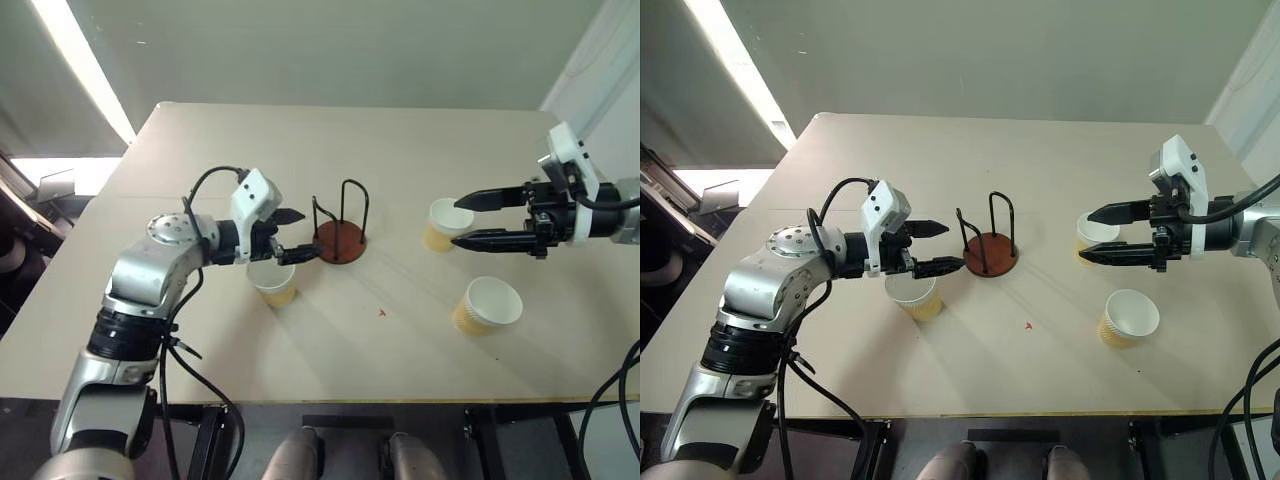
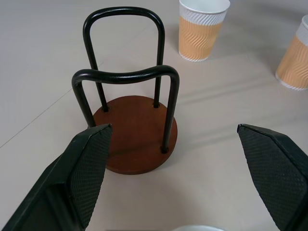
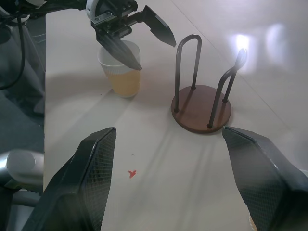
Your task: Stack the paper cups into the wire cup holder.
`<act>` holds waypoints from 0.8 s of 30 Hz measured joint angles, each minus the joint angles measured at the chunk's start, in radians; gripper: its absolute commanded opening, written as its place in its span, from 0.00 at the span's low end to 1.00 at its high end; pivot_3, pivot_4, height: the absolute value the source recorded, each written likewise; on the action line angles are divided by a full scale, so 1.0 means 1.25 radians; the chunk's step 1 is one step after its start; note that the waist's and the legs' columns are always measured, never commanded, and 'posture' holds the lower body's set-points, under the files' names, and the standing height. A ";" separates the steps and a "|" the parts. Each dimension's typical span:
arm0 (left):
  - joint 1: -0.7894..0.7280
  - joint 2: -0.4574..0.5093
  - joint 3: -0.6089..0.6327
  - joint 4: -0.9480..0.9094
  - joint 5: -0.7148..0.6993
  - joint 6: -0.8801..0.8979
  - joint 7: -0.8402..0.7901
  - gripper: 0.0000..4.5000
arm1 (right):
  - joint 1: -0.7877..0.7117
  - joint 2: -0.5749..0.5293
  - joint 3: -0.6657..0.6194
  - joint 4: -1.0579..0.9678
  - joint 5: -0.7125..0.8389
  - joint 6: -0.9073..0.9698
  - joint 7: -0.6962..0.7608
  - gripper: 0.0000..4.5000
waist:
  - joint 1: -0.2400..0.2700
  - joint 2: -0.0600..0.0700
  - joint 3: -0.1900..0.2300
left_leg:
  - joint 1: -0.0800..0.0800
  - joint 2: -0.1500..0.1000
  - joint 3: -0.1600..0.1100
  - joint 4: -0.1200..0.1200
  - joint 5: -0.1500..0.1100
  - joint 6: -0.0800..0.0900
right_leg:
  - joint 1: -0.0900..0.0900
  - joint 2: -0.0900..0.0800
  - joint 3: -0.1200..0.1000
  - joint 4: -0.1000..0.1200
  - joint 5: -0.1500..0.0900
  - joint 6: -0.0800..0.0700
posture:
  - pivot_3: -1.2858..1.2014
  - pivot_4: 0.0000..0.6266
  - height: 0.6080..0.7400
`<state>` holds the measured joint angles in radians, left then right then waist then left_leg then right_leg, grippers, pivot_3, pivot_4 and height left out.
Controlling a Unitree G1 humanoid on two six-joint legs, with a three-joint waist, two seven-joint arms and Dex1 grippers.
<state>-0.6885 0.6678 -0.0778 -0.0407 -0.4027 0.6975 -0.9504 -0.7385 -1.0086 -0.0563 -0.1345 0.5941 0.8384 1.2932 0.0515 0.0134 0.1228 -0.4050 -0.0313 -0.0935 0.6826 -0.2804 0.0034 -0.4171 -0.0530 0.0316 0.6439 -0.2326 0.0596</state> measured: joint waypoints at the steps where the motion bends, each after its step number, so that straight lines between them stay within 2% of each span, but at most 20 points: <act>1: 0.000 0.000 0.000 0.000 0.000 0.000 0.000 0.99 | 0.000 0.000 0.000 0.000 0.000 0.000 0.000 0.81 | 0.000 0.000 0.000 | 0.000 0.000 0.000 0.000 0.000 0.000 | 0.000 0.000 0.000 0.000 0.000 0.000 | 0.52 0.24 1.00; 10: -0.009 -0.012 -0.004 0.010 0.012 -0.005 0.001 0.99 | 0.000 -0.001 0.000 0.000 0.000 0.000 0.000 0.81 | 0.000 0.000 0.000 | 0.000 0.000 0.000 0.000 0.000 0.000 | 0.000 0.000 0.000 0.000 0.000 0.000 | 0.52 0.24 1.00; 24: -0.071 -0.086 -0.053 0.109 0.062 -0.037 0.004 0.99 | 0.002 -0.017 0.000 -0.003 0.002 0.002 -0.005 0.81 | 0.001 0.000 0.000 | 0.000 0.000 0.000 0.000 0.000 0.000 | 0.000 0.000 0.000 0.000 0.000 0.000 | 0.52 0.24 1.00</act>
<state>-0.7773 0.5601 -0.1444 0.0960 -0.3252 0.6515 -0.9454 -0.7360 -1.0304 -0.0564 -0.1387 0.5964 0.8405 1.2875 0.0527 0.0133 0.1228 -0.4050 -0.0312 -0.0934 0.6830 -0.2803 0.0036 -0.4168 -0.0531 0.0315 0.6443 -0.2325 0.0597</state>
